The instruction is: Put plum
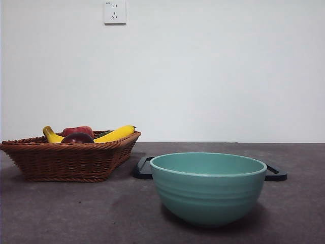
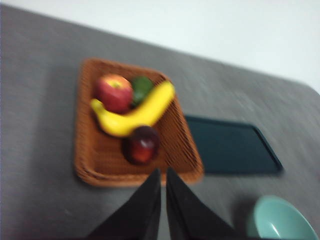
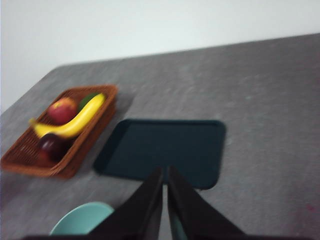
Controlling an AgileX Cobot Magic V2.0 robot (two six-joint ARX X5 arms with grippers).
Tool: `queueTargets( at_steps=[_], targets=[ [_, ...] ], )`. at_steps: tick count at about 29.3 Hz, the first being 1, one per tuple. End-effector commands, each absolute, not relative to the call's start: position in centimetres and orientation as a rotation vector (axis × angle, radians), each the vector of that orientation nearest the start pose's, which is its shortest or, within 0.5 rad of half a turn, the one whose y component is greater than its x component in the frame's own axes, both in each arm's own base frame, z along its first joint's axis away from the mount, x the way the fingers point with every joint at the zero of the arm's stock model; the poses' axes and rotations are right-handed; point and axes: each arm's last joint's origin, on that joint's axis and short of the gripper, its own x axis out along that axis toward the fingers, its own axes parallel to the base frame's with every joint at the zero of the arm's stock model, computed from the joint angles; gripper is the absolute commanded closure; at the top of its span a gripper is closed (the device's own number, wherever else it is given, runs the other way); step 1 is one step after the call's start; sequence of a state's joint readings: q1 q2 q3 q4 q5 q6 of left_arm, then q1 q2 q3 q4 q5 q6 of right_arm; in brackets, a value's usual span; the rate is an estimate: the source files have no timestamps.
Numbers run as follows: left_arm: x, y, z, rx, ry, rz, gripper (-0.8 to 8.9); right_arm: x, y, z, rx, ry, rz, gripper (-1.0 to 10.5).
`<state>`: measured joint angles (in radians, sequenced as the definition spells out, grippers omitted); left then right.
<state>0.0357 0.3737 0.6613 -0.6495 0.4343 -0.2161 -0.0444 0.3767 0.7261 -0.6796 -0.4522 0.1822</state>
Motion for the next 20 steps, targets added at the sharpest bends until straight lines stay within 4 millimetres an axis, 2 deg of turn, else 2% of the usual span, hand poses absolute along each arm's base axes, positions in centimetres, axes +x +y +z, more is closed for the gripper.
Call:
queueTargets(
  at_steps=[1,7,11,15,20],
  targets=[
    [8.7,-1.2,30.8,-0.223,0.423,-0.455,7.98,7.8,1.1,32.5,0.212,0.391,0.438,9.4],
    [10.0,-1.7,32.7,-0.179,0.529,-0.568,7.98,8.8,1.8,34.2,0.204,0.490,0.556,9.4],
    [10.6,-2.0,33.7,-0.148,0.590,-0.620,7.98,9.5,2.3,34.7,0.192,0.569,0.626,9.4],
    [11.1,-2.6,34.3,-0.138,0.655,-0.686,7.99,10.2,3.1,34.5,0.156,0.690,0.700,9.4],
    [11.0,-3.1,33.8,-0.133,0.734,-0.747,7.99,11.1,4.1,33.4,0.112,0.826,0.806,9.4]
  ],
)
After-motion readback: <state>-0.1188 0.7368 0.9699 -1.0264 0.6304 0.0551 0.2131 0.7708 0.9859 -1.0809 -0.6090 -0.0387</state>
